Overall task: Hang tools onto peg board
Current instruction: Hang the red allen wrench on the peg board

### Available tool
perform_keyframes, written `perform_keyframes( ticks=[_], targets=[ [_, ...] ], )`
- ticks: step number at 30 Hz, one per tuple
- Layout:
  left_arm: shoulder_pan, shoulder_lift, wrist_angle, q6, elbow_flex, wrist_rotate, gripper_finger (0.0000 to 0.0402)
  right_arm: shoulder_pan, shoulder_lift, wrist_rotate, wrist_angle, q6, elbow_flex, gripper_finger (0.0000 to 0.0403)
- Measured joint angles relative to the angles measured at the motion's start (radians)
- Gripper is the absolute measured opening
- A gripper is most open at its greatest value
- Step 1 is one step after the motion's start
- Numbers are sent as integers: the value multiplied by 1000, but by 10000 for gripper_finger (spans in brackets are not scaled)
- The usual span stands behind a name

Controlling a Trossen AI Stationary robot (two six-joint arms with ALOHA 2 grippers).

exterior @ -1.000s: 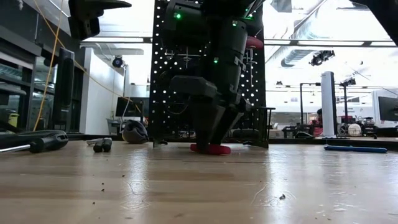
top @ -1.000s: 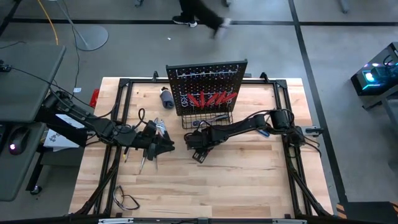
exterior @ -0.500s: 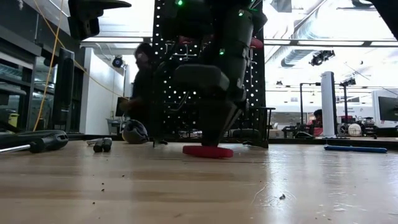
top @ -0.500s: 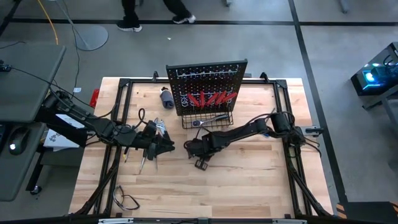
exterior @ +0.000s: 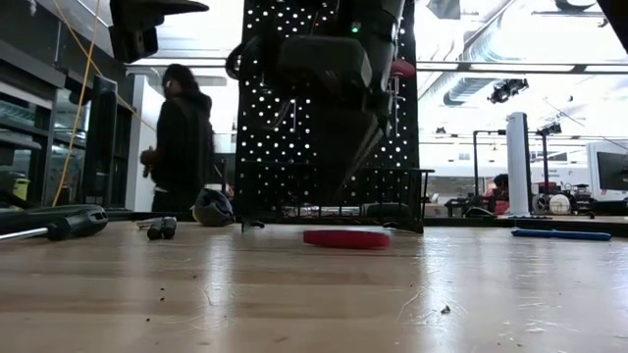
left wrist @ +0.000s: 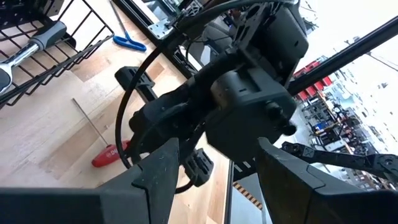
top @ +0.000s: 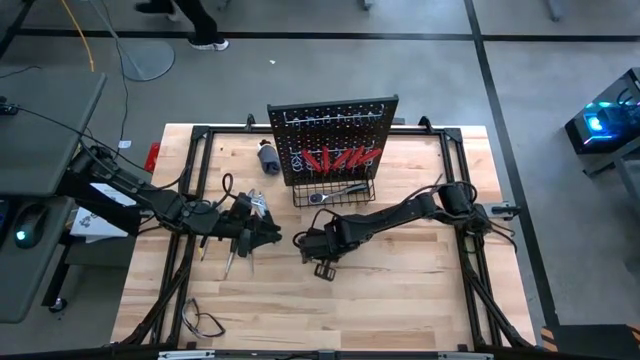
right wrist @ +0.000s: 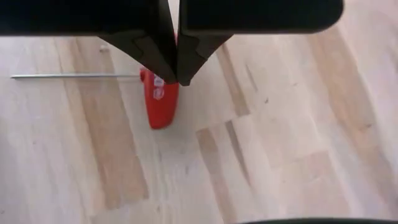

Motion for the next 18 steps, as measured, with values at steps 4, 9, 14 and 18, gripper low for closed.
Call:
perform_keyframes(
  ticks=[4, 9, 14, 18],
  targets=[
    [0, 0, 0, 2, 0, 0, 190, 0, 0, 13, 51, -1, 5, 1],
    [0, 0, 1, 2, 0, 5, 190, 0, 0, 13, 79, -91, -9, 49],
    [0, 0, 2, 1, 0, 5, 190, -1, 0, 28, 70, -181, -19, 149],
    [1, 0, 1, -8, 0, 6, 190, -4, 3, 15, 55, -192, -19, 203]
  ],
)
